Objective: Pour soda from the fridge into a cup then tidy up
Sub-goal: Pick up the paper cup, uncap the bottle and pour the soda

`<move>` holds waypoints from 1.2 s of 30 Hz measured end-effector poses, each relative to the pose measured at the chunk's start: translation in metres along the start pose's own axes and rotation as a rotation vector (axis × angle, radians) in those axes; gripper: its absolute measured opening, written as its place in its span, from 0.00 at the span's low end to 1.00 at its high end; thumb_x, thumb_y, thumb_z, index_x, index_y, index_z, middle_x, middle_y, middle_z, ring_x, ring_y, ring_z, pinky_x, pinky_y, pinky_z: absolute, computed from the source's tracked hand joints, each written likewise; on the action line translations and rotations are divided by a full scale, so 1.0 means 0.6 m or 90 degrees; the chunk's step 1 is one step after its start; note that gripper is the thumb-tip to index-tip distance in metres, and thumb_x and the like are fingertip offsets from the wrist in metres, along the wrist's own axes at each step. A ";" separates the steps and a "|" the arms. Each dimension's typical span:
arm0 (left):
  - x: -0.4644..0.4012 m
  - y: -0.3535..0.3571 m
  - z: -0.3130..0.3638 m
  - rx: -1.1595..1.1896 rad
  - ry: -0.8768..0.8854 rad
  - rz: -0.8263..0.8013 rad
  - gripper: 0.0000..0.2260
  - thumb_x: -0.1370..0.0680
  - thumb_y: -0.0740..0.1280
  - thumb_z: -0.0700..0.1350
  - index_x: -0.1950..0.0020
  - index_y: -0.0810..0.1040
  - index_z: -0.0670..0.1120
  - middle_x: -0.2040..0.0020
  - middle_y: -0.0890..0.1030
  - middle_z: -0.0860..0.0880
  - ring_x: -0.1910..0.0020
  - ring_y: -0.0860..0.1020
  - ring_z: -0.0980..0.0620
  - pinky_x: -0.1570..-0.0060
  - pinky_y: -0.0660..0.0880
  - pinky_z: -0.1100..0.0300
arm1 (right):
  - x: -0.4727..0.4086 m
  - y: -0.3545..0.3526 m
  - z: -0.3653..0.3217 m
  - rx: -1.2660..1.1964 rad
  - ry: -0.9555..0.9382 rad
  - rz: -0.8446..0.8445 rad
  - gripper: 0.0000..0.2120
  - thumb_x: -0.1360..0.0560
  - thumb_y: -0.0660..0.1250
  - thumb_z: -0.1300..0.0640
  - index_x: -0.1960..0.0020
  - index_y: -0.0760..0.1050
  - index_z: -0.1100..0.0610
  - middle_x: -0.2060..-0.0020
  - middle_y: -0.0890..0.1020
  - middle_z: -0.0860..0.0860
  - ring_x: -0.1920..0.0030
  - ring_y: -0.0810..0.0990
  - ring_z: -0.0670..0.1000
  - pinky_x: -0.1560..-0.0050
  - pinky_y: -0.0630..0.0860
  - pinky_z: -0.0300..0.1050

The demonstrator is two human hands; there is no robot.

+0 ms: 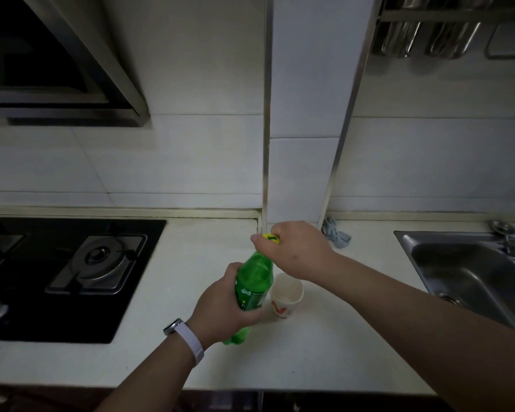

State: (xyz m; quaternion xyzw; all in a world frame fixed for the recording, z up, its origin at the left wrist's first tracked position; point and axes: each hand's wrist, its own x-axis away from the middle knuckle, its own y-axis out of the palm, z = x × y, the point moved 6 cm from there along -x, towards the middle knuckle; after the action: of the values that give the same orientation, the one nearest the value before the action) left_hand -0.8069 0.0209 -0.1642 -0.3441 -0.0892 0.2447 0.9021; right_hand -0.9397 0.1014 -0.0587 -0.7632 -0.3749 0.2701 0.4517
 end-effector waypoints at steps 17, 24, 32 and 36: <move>-0.001 0.021 -0.048 0.107 0.004 -0.109 0.33 0.37 0.79 0.49 0.37 0.66 0.58 0.49 0.82 0.54 0.50 0.82 0.55 0.49 0.81 0.50 | 0.019 0.019 -0.022 0.024 -0.210 -0.289 0.15 0.20 0.58 0.42 0.52 0.68 0.55 0.58 0.73 0.51 0.58 0.73 0.53 0.58 0.71 0.49; 0.005 0.019 -0.039 0.019 -0.017 -0.041 0.32 0.36 0.77 0.56 0.40 0.62 0.62 0.53 0.81 0.58 0.56 0.81 0.58 0.57 0.80 0.56 | 0.011 0.008 -0.009 0.089 -0.156 -0.176 0.15 0.24 0.60 0.38 0.61 0.65 0.48 0.64 0.74 0.48 0.65 0.71 0.47 0.65 0.68 0.45; -0.001 0.020 -0.023 0.016 -0.031 0.024 0.29 0.35 0.77 0.55 0.43 0.62 0.63 0.55 0.80 0.58 0.58 0.80 0.57 0.61 0.78 0.57 | 0.002 0.010 -0.012 0.087 -0.084 -0.076 0.21 0.22 0.56 0.38 0.56 0.70 0.57 0.64 0.76 0.53 0.63 0.74 0.52 0.64 0.69 0.48; -0.001 0.025 -0.024 0.037 -0.020 -0.009 0.29 0.34 0.77 0.52 0.41 0.63 0.62 0.54 0.80 0.59 0.57 0.80 0.60 0.59 0.79 0.58 | 0.007 0.011 -0.017 0.083 -0.122 -0.132 0.18 0.20 0.56 0.41 0.54 0.68 0.56 0.61 0.76 0.53 0.61 0.74 0.53 0.62 0.68 0.48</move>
State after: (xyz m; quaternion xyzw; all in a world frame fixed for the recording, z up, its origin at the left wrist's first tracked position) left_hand -0.8081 0.0219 -0.1848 -0.3133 -0.0987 0.2458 0.9119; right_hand -0.9274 0.0979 -0.0605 -0.6602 -0.4750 0.3171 0.4878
